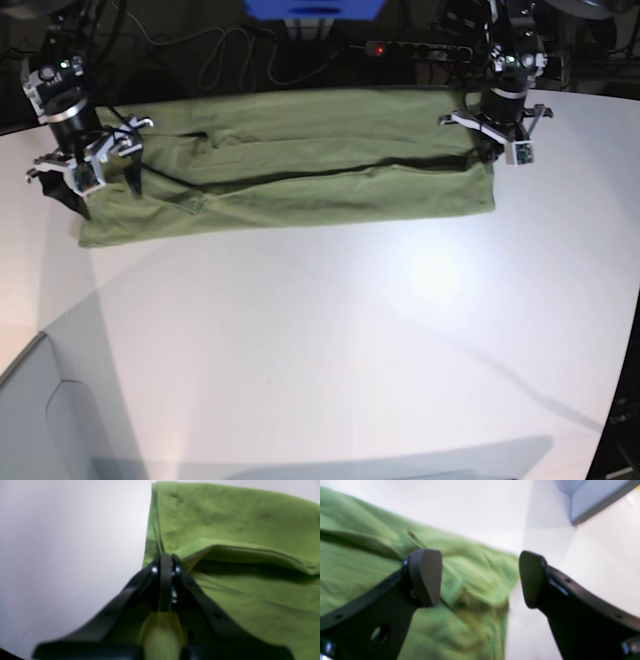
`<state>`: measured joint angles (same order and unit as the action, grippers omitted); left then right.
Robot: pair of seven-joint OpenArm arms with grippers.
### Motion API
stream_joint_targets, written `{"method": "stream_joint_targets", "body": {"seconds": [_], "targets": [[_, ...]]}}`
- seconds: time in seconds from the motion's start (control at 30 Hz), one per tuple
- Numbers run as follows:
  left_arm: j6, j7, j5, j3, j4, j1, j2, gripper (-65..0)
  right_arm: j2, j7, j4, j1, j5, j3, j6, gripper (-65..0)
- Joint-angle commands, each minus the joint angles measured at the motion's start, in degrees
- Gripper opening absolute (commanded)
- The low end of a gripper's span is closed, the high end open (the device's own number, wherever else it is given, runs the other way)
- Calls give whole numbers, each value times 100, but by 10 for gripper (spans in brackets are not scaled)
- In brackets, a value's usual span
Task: Fold the T-shirt properly
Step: 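Adjust the right gripper's hold on the strip end, left gripper holding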
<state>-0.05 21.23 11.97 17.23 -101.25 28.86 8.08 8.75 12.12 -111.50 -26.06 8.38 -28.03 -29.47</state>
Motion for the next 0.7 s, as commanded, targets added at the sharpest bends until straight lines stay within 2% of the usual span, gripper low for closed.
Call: {"method": "stream_joint_targets", "body": {"seconds": [0.0, 0.13, 0.2, 0.27, 0.37, 0.4, 0.5, 0.57, 0.67], "targets": [[1, -132, 21, 30, -130, 10, 41, -650, 61, -144, -186, 26, -95, 21, -28, -187], [1, -123, 21, 30, -139, 10, 50, -650, 61, -38, -160, 343, -60, 575, -28, -190], [1, -123, 21, 30, -139, 10, 58, -650, 70, 357, -54, 519, -60, 856, -28, -222], [1, -123, 21, 30, -139, 10, 67, -650, 70, 814, 87, 791, -60, 1067, -28, -297], [1, -123, 21, 30, -147, 10, 67, -641, 70, 1289, 385, 1125, -60, 1269, -28, -454], [1, -115, 21, 30, -147, 10, 67, -613, 70, 1395, 438, 1187, -60, 1331, -28, -500], [10, -97, 21, 30, -147, 10, 58, -515, 78, 1518, 632, 1266, -60, 1506, -28, -577], [19, -97, 21, 30, -147, 10, 58, -466, 96, 1518, 781, 1336, -60, 1656, -28, -597], [27, -106, 21, 30, -156, 10, 58, -455, 96, 1526, 1080, 1389, -60, 1753, -28, -594]]}}
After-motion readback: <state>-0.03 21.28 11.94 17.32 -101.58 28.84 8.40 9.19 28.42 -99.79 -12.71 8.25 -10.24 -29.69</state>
